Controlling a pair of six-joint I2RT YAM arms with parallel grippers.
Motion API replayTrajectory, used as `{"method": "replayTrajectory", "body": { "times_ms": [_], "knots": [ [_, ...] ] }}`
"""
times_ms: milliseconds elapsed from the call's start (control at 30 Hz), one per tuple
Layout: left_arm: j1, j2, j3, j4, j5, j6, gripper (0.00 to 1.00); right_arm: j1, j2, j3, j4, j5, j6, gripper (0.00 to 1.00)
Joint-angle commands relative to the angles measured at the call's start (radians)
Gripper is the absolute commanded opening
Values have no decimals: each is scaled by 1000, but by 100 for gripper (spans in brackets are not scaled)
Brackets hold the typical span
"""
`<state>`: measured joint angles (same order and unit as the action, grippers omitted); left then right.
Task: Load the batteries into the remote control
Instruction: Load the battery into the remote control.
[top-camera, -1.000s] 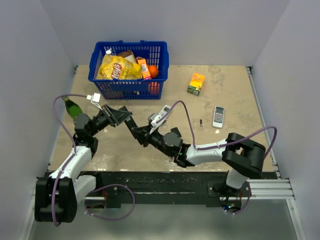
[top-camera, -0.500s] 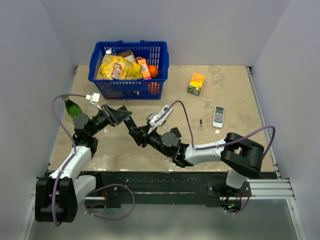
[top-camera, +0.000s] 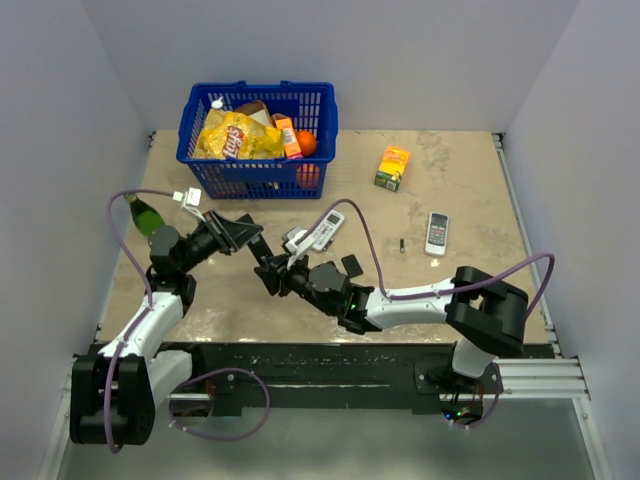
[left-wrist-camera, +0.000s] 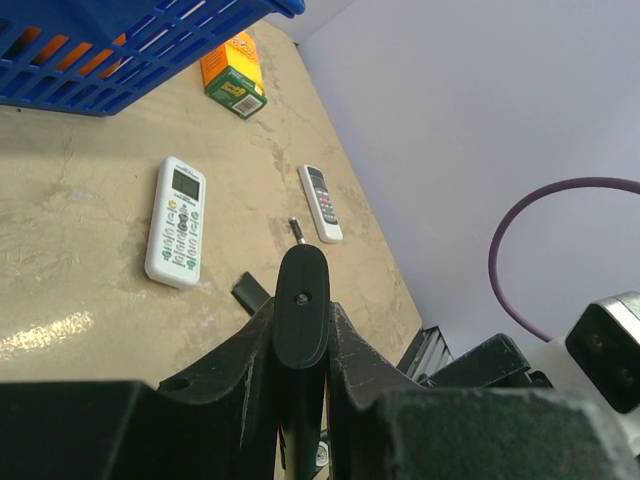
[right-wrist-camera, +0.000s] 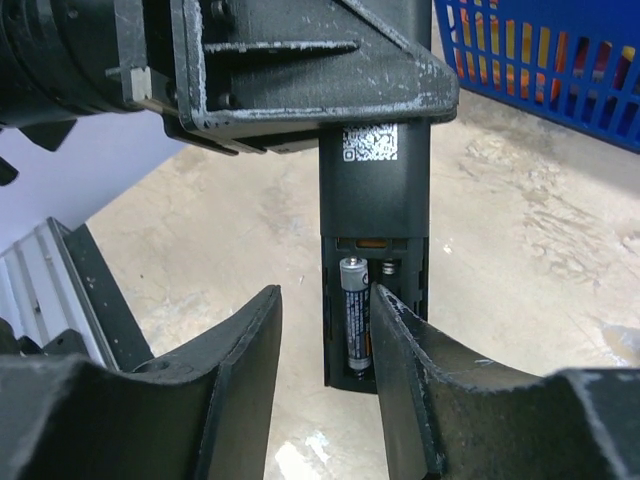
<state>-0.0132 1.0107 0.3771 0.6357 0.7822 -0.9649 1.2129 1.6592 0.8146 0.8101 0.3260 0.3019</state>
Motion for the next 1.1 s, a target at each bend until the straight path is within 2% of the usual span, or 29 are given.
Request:
{"method": "replayTrajectory", "body": {
  "times_ms": [0,433,767,1067],
  "knots": [
    [-7,-37,43,78,15,-46,0,7,-9,26,-219,41,22,45],
    [-7,-24,49,21,-3,-29,0,8,-65,86,-373,54,28,52],
    [-5,-18,51,24,8,-29,0,7,-145,144,-488,71,17,62],
    [-5,-15,45,59,25,-44,0,-15,-208,219,-592,71,2,65]
  ]
}}
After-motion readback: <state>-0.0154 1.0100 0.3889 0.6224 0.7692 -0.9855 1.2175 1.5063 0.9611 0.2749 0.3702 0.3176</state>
